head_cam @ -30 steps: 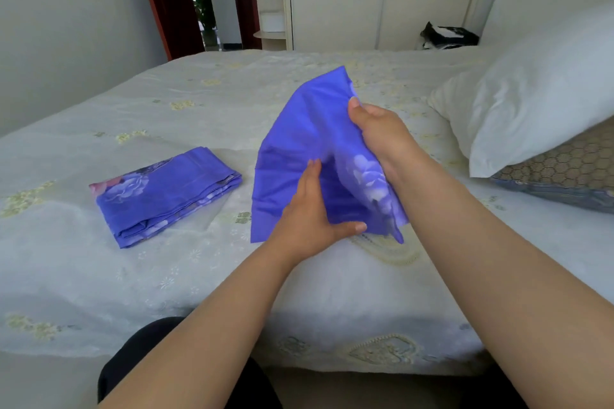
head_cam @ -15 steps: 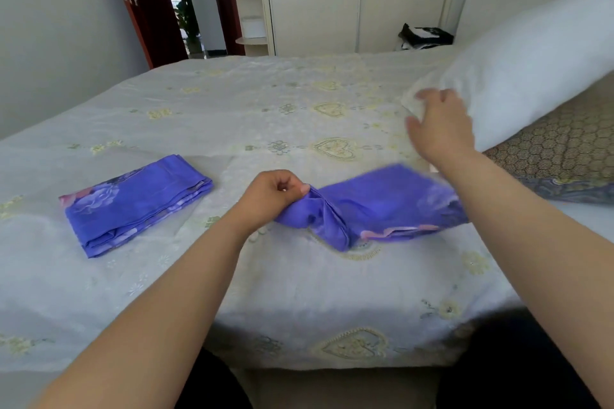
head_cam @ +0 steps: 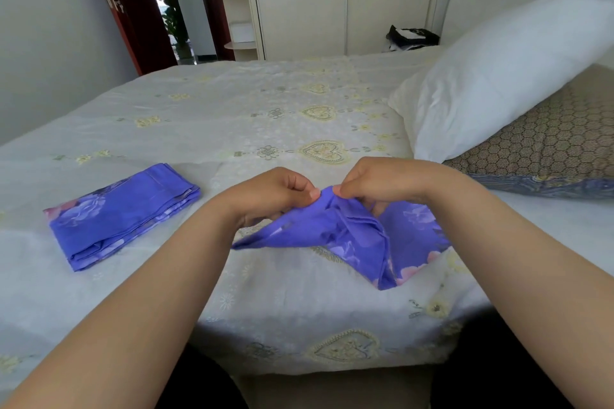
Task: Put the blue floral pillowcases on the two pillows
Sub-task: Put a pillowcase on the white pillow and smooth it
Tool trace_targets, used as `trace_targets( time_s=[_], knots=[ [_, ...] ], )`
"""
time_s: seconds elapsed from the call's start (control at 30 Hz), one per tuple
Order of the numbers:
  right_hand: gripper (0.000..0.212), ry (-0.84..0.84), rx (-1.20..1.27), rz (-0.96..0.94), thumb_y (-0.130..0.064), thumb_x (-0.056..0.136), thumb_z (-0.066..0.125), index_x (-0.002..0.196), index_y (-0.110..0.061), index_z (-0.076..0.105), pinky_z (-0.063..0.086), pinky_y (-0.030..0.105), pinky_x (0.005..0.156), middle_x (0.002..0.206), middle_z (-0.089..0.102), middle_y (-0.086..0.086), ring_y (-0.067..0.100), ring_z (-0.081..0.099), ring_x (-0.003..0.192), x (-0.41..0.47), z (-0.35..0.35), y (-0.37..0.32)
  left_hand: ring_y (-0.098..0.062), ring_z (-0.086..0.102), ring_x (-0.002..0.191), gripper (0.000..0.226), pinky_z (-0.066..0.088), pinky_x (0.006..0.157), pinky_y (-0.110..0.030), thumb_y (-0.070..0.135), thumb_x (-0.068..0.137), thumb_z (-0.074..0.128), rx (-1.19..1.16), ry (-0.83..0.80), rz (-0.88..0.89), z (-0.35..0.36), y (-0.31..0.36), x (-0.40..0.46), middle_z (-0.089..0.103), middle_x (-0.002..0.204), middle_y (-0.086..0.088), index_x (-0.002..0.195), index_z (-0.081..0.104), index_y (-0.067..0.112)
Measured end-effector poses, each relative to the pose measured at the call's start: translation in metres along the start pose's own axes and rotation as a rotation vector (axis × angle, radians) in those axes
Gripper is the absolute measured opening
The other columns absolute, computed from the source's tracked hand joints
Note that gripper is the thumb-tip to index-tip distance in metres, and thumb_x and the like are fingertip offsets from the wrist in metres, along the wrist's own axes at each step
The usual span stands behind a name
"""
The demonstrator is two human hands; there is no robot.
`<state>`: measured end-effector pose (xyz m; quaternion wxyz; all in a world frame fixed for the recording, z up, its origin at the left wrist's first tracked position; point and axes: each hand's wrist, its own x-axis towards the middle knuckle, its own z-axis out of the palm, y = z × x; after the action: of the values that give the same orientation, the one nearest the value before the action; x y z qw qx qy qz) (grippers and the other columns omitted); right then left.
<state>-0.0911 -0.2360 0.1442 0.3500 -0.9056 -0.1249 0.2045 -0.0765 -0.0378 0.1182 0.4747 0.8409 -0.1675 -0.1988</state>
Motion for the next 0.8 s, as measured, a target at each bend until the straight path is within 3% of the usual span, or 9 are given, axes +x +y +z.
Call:
trace_targets(
  time_s=[0.07,0.17,0.23,0.37,0.43,0.53,0.63,0.7,0.8],
  knots=[
    [0.034,-0.022,-0.017,-0.022,-0.033,0.094,0.053,0.070,-0.011,0.064,0.054,0.029,0.069,0.064,0.062,0.001,0.018,0.061,0.065,-0.007,0.000,-0.003,-0.014,0.039,0.056,0.017,0.032,0.049,-0.021,0.019,0.093,0.058,0.003,-0.067,-0.019,0.000,0.001,-0.004,0.046,0.067,-0.007,0.080,0.066,0.012],
    [0.044,-0.014,-0.089,-0.080,-0.046,0.090,0.055,0.061,-0.014,0.053,0.045,0.023,0.059,0.058,0.047,-0.001,0.014,0.046,0.058,-0.016,0.005,-0.009,-0.012,0.029,0.054,0.015,0.027,0.051,-0.022,0.021,0.090,0.063,0.013,-0.123,-0.020,-0.001,0.007,-0.011,0.033,0.059,-0.001,0.076,0.067,0.017],
    [0.042,0.010,-0.117,-0.104,-0.040,0.090,0.057,0.059,-0.015,0.046,0.039,0.024,0.056,0.059,0.039,0.003,0.016,0.038,0.059,-0.019,0.008,-0.011,-0.012,0.030,0.054,0.014,0.029,0.052,-0.022,0.022,0.089,0.063,0.023,-0.135,-0.023,0.001,0.009,-0.013,0.032,0.059,0.000,0.077,0.068,0.018],
    [0.025,0.008,-0.114,-0.063,-0.021,0.086,0.058,0.065,-0.010,0.049,0.028,0.030,0.058,0.067,0.035,0.011,0.023,0.031,0.064,-0.023,0.009,-0.017,-0.008,0.046,0.057,0.012,0.041,0.051,-0.016,0.019,0.092,0.059,0.005,-0.155,0.011,0.009,0.011,-0.019,0.050,0.065,-0.001,0.084,0.066,0.014],
    [0.027,0.042,-0.080,-0.046,-0.018,0.083,0.057,0.059,-0.011,0.045,0.025,0.030,0.056,0.062,0.033,0.010,0.023,0.028,0.060,-0.025,0.009,-0.018,-0.007,0.053,0.061,0.006,0.043,0.054,-0.016,0.012,0.089,0.063,0.035,-0.154,0.067,0.010,0.009,-0.023,0.060,0.072,-0.002,0.085,0.067,0.011],
    [0.035,0.158,-0.028,-0.078,-0.021,0.083,0.057,0.054,-0.017,0.039,0.022,0.029,0.053,0.053,0.031,0.003,0.018,0.025,0.053,-0.028,0.010,-0.021,-0.011,0.059,0.071,0.012,0.048,0.068,-0.027,0.009,0.079,0.067,0.256,-0.151,0.090,0.010,0.001,-0.025,0.067,0.079,-0.009,0.089,0.066,0.004],
    [0.034,0.268,0.084,-0.147,-0.030,0.093,0.053,0.064,-0.016,0.044,0.027,0.028,0.057,0.056,0.034,0.002,0.017,0.029,0.055,-0.031,0.010,-0.028,-0.019,0.057,0.069,0.010,0.047,0.063,-0.029,0.023,0.077,0.064,0.602,-0.032,-0.001,0.012,-0.017,-0.019,0.062,0.075,-0.003,0.079,0.062,0.014],
    [0.039,0.376,0.130,-0.174,-0.035,0.098,0.045,0.064,-0.018,0.037,0.027,0.029,0.061,0.051,0.032,-0.005,0.013,0.029,0.052,-0.033,0.008,-0.031,-0.023,0.056,0.074,0.013,0.044,0.064,-0.029,0.030,0.081,0.058,0.806,0.104,-0.123,0.010,-0.030,-0.016,0.062,0.082,-0.002,0.080,0.057,0.017],
    [0.043,0.458,0.129,-0.185,-0.048,0.095,0.046,0.065,-0.019,0.036,0.028,0.029,0.059,0.050,0.034,-0.005,0.014,0.032,0.050,-0.037,0.004,-0.031,-0.026,0.056,0.078,0.018,0.044,0.066,-0.029,0.035,0.086,0.053,0.927,0.291,-0.266,-0.004,-0.042,-0.018,0.062,0.090,-0.006,0.085,0.059,0.018]
  ],
)
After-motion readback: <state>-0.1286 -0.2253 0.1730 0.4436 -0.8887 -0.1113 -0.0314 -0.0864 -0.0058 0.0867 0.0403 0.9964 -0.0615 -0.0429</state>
